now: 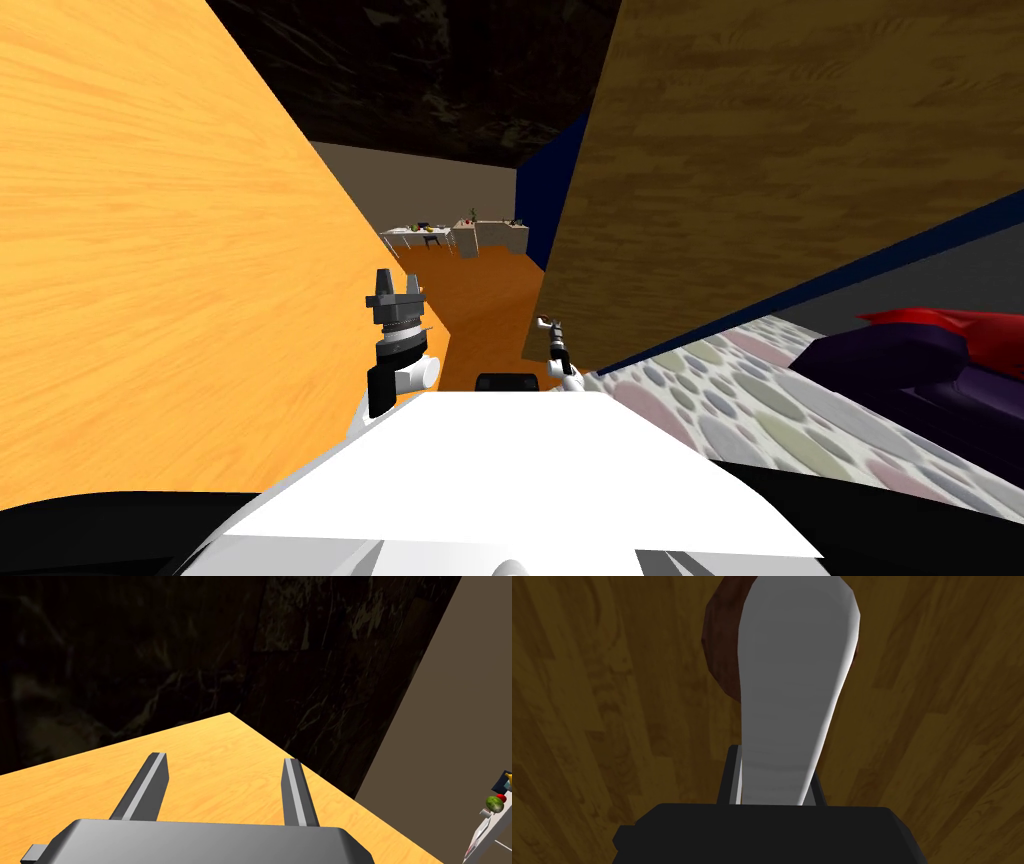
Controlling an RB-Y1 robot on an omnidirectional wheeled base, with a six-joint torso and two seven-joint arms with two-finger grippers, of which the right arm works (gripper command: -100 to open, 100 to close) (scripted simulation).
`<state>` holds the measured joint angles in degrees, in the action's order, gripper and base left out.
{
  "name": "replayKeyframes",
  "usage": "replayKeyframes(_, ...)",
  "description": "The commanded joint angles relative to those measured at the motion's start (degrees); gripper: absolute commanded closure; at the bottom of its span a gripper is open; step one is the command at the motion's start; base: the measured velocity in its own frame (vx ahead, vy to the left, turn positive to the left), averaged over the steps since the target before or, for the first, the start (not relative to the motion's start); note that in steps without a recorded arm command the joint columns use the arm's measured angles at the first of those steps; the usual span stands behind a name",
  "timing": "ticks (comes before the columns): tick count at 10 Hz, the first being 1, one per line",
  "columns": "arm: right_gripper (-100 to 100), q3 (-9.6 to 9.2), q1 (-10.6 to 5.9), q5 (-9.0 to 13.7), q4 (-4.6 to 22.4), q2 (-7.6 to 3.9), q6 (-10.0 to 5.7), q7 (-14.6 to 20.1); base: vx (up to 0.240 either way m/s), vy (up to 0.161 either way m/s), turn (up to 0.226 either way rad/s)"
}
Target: Push the door open
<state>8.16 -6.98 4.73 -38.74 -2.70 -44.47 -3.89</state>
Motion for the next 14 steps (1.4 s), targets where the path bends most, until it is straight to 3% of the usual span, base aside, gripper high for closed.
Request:
replayKeyframes(1,100,1.03,-0.61,0.5,0.5,0.34,-0.33,-0.3,0.174,0.097,-0.085)
replayKeyframes(5,100,2.69,-0.68,1.4,0.6,1.53,-0.33,-0.8,0.166,0.065,-0.057)
replayKeyframes(7,100,3.75,0.39,1.9,-0.6,0.11,0.29,-1.0,0.097,0.012,-0.042)
replayKeyframes(14,100,6.96,0.61,3.8,-0.6,-1.71,0.09,-2.1,0.185,0.027,-0.033)
